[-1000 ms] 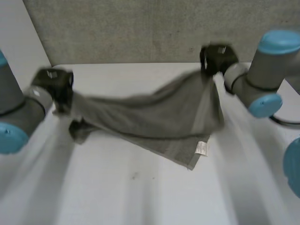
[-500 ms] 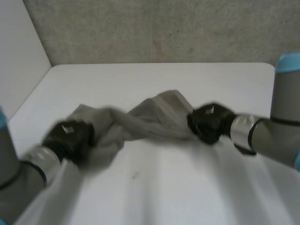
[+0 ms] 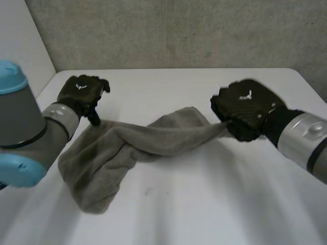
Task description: Fold the towel.
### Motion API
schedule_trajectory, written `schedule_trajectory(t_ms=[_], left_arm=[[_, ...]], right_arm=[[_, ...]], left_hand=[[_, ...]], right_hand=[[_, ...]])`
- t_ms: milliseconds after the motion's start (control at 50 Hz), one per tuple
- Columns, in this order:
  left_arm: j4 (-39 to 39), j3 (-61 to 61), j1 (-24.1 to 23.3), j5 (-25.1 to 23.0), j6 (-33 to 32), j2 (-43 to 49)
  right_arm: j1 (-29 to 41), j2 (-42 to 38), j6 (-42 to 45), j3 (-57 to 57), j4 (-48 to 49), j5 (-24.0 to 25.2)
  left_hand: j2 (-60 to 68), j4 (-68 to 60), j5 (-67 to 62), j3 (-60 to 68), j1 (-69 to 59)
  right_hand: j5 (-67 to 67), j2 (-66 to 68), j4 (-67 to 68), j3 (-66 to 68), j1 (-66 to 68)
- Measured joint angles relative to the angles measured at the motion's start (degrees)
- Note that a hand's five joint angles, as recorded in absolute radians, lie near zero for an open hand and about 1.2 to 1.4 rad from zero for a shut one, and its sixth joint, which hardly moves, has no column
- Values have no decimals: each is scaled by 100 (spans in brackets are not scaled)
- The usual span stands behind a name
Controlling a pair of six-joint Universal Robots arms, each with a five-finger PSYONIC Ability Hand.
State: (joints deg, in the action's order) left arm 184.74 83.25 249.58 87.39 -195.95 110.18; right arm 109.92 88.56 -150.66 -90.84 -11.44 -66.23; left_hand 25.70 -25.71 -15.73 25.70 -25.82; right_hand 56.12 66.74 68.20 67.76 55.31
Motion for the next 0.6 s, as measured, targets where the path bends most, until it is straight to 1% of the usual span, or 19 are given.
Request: schedule_trajectory(t_ms=[20,40,80,120,200,240,280,320,340,400,580,600], left_arm=[[0,0,0,0,0,0],[129,-268,20,-147,-2,306],[152,-437,46,-296,-5,510],[73,-673,118,-578,-15,837],[-352,-1048,309,-1042,-91,1423],[-531,-1164,374,-1159,-146,1609],[-882,-1366,485,-1323,-333,1962],[-924,-1388,497,-1339,-367,2005],[-1074,-1459,537,-1386,-532,2183],[-1154,-1499,551,-1407,-699,2336],[-1111,-1575,480,-1443,-822,2492],[-1088,-1600,434,-1552,-805,2487]], right_arm=[[0,0,0,0,0,0],[-7,245,-34,-13,76,53],[-10,345,-44,-17,95,75],[-13,492,-52,-16,114,102],[-15,594,-39,-6,115,116],[-15,608,-25,3,113,116],[-12,587,-3,23,110,114],[-12,577,0,27,110,113],[-8,507,13,55,110,112],[8,360,26,118,112,108],[54,79,30,322,120,102],[61,52,16,381,125,102]], left_hand=[[0,0,0,0,0],[63,-65,-67,64,-39],[85,-92,-91,90,-69],[135,-133,-136,140,-115],[226,-226,-233,227,-206],[234,-243,-245,239,-218],[310,-315,-318,313,-299],[310,-315,-318,313,-299],[382,-390,-389,386,-366],[399,-402,-400,401,-386],[402,-411,-411,407,-386],[389,-397,-390,392,-375]], right_hand=[[0,0,0,0,0],[4,0,0,0,0],[5,0,0,0,0],[5,0,0,0,0],[5,0,0,0,0],[5,0,0,0,0],[5,0,0,0,0],[5,0,0,0,0],[5,0,0,0,0],[5,0,0,0,0],[6,0,1,0,0],[6,0,1,0,0]])
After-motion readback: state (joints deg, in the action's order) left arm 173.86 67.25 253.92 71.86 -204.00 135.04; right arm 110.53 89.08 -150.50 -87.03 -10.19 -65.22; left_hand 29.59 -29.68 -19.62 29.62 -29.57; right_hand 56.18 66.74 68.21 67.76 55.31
